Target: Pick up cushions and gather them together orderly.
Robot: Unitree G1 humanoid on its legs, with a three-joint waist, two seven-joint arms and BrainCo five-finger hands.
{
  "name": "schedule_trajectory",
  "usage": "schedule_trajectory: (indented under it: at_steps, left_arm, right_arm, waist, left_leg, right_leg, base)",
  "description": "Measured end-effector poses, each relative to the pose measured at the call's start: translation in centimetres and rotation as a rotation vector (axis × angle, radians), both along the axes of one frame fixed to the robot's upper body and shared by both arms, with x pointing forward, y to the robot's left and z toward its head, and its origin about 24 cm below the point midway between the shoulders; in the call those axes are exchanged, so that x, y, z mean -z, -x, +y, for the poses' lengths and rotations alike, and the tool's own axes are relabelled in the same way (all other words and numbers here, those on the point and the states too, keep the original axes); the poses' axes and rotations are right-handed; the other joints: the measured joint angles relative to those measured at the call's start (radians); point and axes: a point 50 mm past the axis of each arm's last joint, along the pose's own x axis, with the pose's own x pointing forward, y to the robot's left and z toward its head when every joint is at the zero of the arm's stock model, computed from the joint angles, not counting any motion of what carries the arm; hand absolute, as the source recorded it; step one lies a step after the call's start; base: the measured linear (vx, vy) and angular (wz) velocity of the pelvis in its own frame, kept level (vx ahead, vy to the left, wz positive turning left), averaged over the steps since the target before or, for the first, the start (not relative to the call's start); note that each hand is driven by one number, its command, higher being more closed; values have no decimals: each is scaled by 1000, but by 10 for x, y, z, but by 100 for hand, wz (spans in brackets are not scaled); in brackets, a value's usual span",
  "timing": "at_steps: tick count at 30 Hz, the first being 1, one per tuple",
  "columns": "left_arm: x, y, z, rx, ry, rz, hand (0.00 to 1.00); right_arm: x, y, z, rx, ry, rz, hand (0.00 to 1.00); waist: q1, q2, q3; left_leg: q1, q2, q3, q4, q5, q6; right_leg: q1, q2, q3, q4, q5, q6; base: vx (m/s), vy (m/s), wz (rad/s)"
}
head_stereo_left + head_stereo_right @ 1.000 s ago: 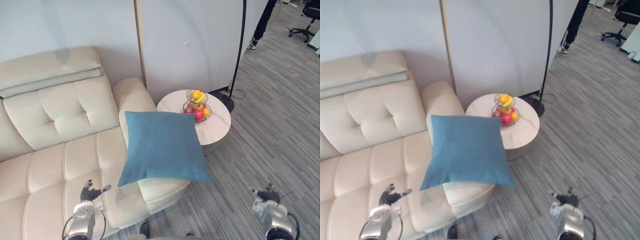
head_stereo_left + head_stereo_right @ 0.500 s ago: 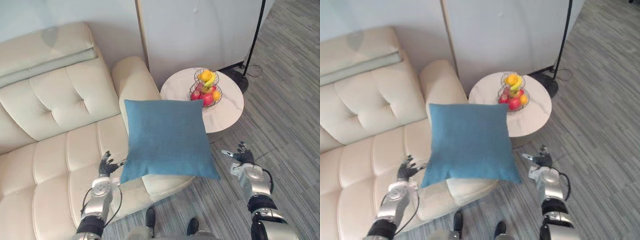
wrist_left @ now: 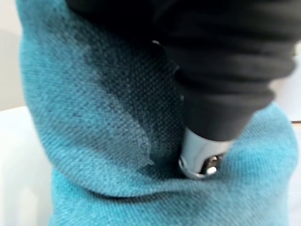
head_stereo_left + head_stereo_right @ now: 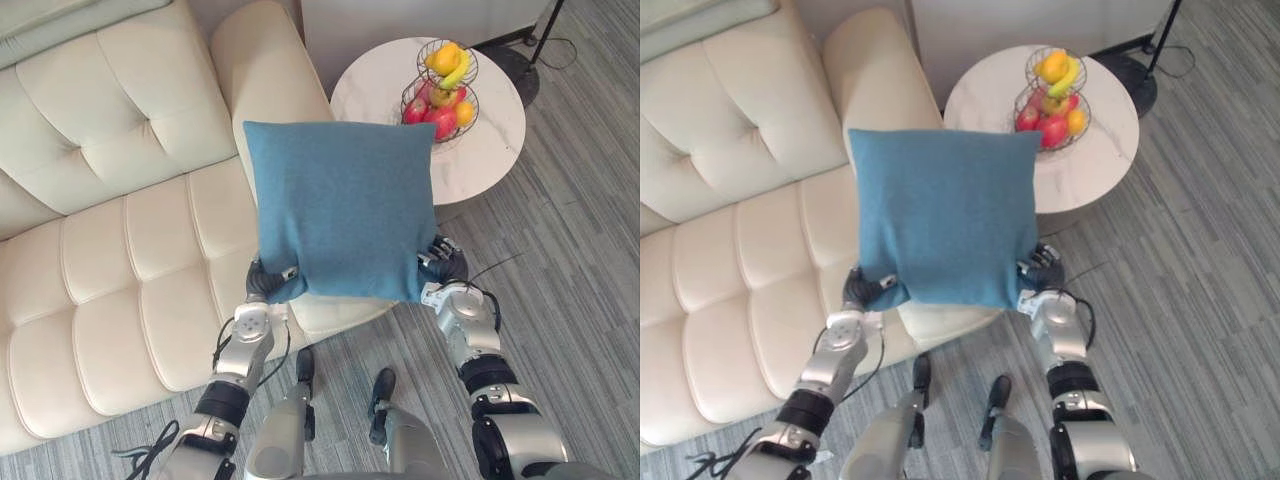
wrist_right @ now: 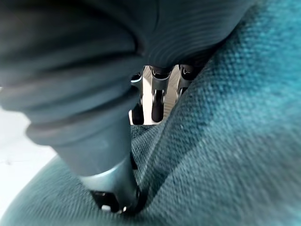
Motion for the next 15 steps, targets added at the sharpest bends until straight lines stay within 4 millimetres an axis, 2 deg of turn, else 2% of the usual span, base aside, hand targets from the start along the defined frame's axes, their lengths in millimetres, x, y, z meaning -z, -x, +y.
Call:
schedule_trajectory:
  at_steps: [2, 8, 12, 15]
  left_arm:
    - [-6, -2, -1, 3, 5, -24, 100]
    - [-24, 4, -4, 30, 48, -110, 100]
    - [-14, 25, -9, 73, 62, -96, 100]
    - [6, 47, -9, 103, 74, -26, 100]
  right_arm:
    - [-2, 4, -2, 5, -1, -19, 100]
    - [8, 29, -1, -15, 8, -26, 100]
    - [28, 58, -4, -15, -2, 22, 100]
    - [39, 79, -8, -16, 2, 56, 100]
  waist:
    - [-1, 0, 0]
    - [3, -1, 0]
    - [-4, -1, -20]
    - [-19, 0, -58]
  left_leg:
    - [0, 22, 60, 1, -3, -2]
    - [32, 22, 84, -1, 17, -1]
    - [131, 19, 88, -38, 17, -1]
    - [178, 14, 83, -69, 18, -3]
  right_leg:
    - [-5, 0, -3, 16, -4, 0]
    - [18, -2, 5, 19, -10, 5]
    - [114, 1, 6, -7, -18, 14]
    - [166, 6, 4, -49, -19, 14]
  base:
    - [-71, -38, 6]
    - [42, -11, -3]
    - [90, -1, 1]
    - [71, 0, 2]
